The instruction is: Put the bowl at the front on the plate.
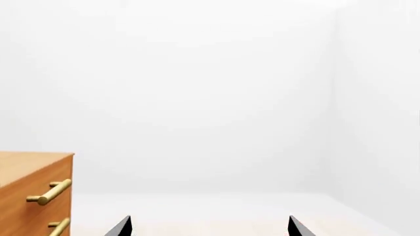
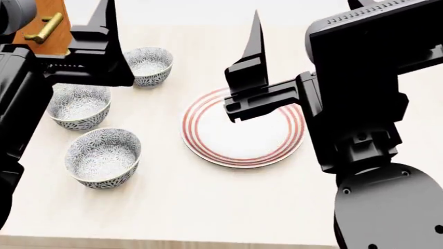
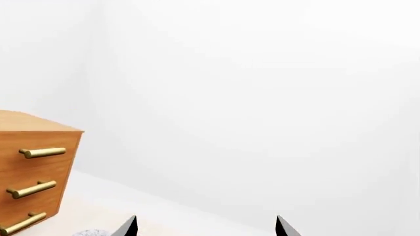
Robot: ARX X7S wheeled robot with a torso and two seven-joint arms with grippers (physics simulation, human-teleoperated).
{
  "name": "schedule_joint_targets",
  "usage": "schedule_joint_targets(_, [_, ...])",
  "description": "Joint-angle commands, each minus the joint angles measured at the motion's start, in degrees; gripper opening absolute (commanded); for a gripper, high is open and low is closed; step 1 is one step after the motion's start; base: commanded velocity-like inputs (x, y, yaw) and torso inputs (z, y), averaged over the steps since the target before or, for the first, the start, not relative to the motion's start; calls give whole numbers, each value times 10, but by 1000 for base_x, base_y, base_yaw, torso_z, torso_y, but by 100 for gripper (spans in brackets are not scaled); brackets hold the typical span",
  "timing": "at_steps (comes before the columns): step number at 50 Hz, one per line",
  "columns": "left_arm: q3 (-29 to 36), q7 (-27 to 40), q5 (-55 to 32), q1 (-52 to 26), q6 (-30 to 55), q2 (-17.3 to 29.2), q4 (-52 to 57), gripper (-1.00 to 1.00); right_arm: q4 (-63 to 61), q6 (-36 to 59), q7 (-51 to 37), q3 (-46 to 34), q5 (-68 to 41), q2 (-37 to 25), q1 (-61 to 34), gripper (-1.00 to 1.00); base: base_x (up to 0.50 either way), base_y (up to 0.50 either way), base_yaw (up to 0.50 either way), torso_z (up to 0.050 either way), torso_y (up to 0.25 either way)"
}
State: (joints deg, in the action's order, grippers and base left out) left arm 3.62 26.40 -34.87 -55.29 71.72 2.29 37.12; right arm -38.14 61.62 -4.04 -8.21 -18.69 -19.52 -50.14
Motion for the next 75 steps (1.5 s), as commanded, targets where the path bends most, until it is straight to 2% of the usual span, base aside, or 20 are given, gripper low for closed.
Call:
schedule_joint_targets(1, [4,15,-18,-11,-6,6,-3,100,-4,11,2,6,-10,0,-11,100,0,0,0,0,0])
schedule_joint_targets(31, [14,40,-50,-4,-27,25,-9,100,-4,5,-2,9,-18,0,-7,100,335,0,0,0,0])
schedule_joint_targets(75, [27,65,-78,0,-51,46,-16,100,-7,5,-11,11,-28,-3,-6,100,138,0,0,0,0])
